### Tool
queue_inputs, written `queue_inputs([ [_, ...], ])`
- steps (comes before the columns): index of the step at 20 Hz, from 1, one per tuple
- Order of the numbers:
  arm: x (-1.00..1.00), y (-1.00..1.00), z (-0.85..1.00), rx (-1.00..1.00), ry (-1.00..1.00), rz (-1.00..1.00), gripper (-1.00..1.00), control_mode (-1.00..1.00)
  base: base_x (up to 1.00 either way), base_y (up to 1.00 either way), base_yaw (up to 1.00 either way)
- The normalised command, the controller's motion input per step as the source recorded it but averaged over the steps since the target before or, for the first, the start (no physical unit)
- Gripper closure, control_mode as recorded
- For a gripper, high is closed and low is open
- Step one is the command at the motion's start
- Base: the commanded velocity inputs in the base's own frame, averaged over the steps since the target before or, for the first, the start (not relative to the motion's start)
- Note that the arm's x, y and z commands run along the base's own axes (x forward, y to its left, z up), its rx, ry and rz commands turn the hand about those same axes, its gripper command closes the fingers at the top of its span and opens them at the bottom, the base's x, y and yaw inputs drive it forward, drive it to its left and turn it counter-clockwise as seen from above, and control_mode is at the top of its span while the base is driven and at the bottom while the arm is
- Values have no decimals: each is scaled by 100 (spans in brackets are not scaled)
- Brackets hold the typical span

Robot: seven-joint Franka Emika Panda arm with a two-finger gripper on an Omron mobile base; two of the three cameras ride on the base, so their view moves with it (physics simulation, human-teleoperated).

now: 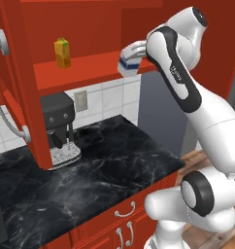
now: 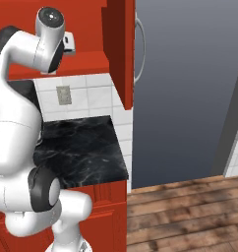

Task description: Pick the milk, boxed drink from the counter and place them in the open cabinet.

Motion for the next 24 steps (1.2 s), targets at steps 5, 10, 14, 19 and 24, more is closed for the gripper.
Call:
queue_inputs([
  [5,0,0,3,0,-11,0,100,-100,0,0,0],
  [10,3,0,0,0,-7,0,100,-100,0,0,0],
  [14,31,0,0,0,2,0,100,-100,0,0,0],
  [19,48,2,0,0,9,0,100,-100,0,0,0],
  [24,35,4,0,0,7,0,100,-100,0,0,0],
])
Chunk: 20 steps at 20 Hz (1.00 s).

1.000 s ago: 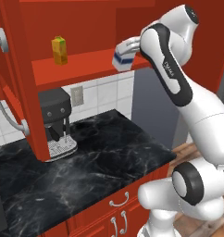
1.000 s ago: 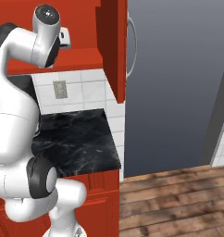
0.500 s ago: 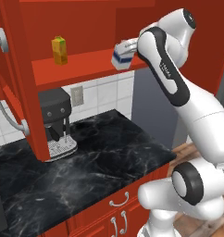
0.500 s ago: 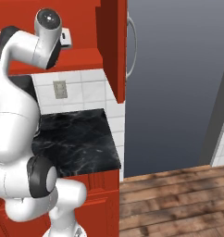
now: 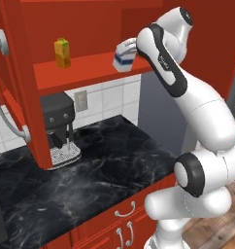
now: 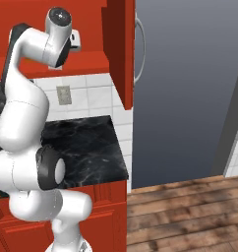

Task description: Pick the milk, boxed drink from the counter and place them in the open cabinet.

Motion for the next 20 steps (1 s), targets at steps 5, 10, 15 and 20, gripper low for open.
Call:
queue_inputs([
  [5,16,21,0,0,1,0,100,-100,0,0,0],
  [10,18,35,-1,0,0,0,100,-100,0,0,0],
  [15,45,28,-5,0,0,0,100,-100,0,0,0],
  [20,58,14,-11,0,0,0,100,-100,0,0,0],
])
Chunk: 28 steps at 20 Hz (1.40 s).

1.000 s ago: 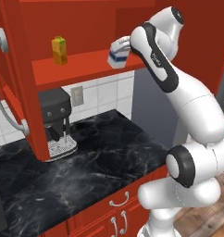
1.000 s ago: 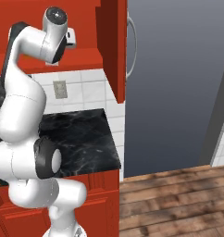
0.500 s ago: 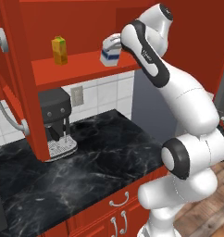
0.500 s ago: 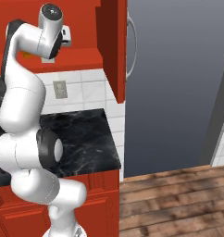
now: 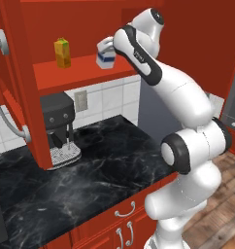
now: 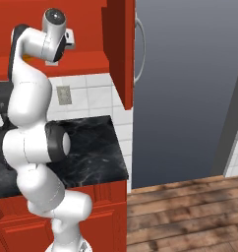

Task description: Pick the milk, boxed drink from the counter and place them in the open cabinet.

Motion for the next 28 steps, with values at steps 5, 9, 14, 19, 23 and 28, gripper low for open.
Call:
queue_inputs([
  [5,44,4,-18,0,0,0,100,-100,0,0,0],
  [9,50,2,-14,0,0,0,100,-100,0,0,0],
  [14,62,16,-5,0,0,0,100,-100,0,0,0],
  [19,48,23,-9,-1,0,0,100,-100,0,0,0],
  [23,11,9,-2,0,0,-3,-100,-100,0,0,0],
  [28,0,1,0,0,-1,-2,-100,-100,0,0,0],
])
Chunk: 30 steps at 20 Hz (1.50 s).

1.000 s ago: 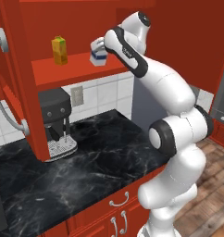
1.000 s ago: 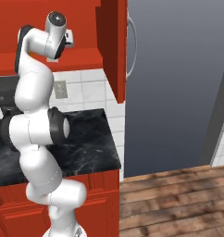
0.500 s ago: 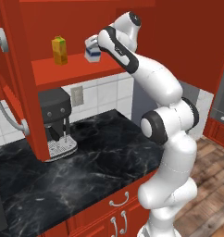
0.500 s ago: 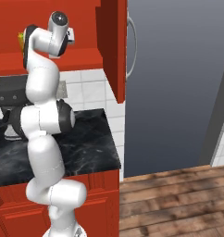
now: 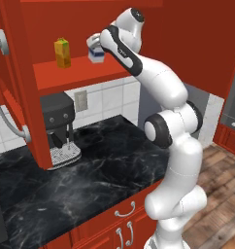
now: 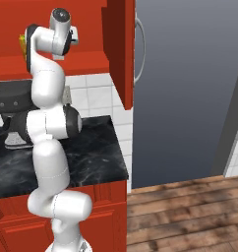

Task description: Pick the milk, boxed drink from the counter and place them in the open cabinet.

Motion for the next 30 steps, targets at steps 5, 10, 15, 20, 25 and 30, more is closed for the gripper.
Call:
queue_inputs([
  [5,0,0,0,0,-5,-2,-100,-100,0,0,0],
  [10,0,0,0,0,-3,-3,-100,-100,0,0,0],
  [15,-80,-17,-6,0,-9,0,-100,-100,0,0,0],
  [20,-100,-27,-15,0,-23,0,-100,-100,0,0,0],
  [25,-100,-26,-89,-1,-16,0,-100,-100,0,0,0],
  [30,-100,0,-100,-7,-6,0,-100,-100,0,0,0],
])
